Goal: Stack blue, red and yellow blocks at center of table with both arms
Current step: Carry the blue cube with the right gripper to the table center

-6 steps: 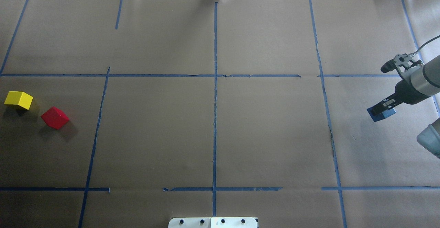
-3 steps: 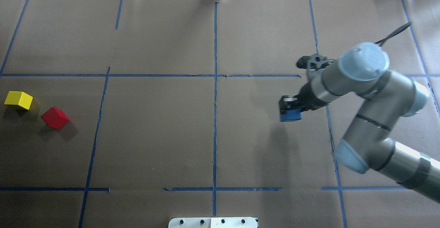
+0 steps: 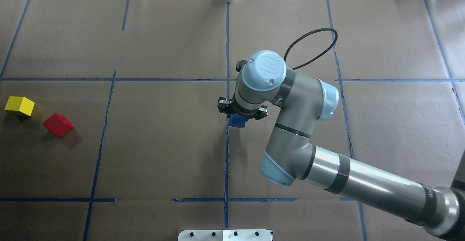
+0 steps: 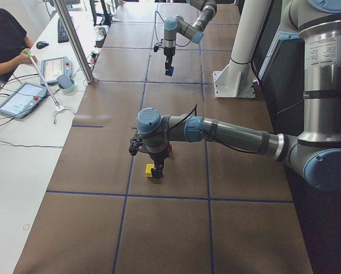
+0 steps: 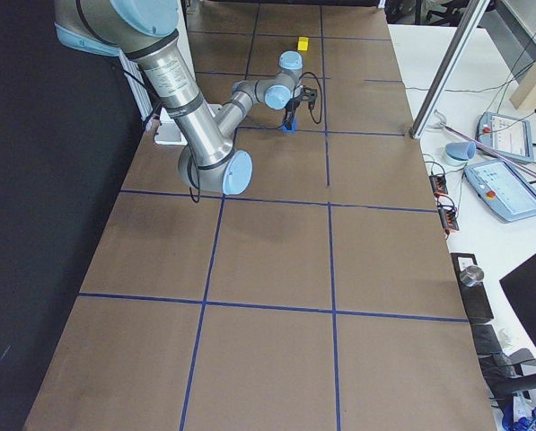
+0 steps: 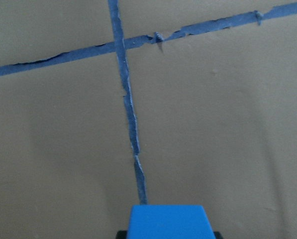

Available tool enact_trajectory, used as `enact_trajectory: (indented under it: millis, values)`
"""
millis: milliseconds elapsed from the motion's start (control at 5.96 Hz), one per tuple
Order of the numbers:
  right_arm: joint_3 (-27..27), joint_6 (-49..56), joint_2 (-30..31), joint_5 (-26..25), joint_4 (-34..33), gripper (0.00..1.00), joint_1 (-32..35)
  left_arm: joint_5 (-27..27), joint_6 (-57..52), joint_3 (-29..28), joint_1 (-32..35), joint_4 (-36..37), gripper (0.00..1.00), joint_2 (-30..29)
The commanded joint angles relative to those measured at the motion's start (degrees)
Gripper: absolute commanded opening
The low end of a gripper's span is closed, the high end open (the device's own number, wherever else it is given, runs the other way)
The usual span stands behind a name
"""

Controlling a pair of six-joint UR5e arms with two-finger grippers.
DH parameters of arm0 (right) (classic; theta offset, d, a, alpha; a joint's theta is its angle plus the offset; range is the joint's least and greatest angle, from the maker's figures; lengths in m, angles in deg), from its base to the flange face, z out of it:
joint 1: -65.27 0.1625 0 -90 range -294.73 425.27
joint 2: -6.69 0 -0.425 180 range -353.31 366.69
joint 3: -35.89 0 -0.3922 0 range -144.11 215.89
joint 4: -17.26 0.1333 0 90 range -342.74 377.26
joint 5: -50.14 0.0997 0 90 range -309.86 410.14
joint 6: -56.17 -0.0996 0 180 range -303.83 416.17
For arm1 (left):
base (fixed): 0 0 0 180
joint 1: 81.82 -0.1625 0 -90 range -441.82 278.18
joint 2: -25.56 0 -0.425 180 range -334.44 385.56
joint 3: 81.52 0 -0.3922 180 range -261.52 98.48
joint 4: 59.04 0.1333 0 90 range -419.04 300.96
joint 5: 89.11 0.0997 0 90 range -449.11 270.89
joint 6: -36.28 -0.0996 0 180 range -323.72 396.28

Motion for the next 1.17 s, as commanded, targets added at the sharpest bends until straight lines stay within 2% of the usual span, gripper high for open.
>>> enact_trajectory:
  millis: [0, 336, 671, 839, 1007]
  values:
    - [-4.40, -0.84, -2.91, -1.29, -0.24, 0.04, -1.49, 0.00, 0.03, 0.45, 0.00, 0.09, 1.00, 0.00]
    - [-4.49, 2.39, -2.65, -1.20, -0.33, 0.20, -2.20, 0.00, 0.11, 0.80, 0.00, 0.09, 1.00, 0.00]
    - [-4.50, 5.55, -2.56, -1.29, -0.42, 0.92, -2.64, 0.00, 0.11, 0.98, 0.09, 0.09, 1.00, 0.00]
    - [-4.23, 6.80, -2.56, -3.72, -0.51, 1.00, -3.16, 0.00, -0.06, 1.07, 0.09, 0.00, 1.00, 0.00]
    - [-4.23, 8.11, -2.74, -4.18, -0.51, 1.00, -3.26, 0.00, -0.06, 1.07, 0.09, 0.09, 1.00, 0.00]
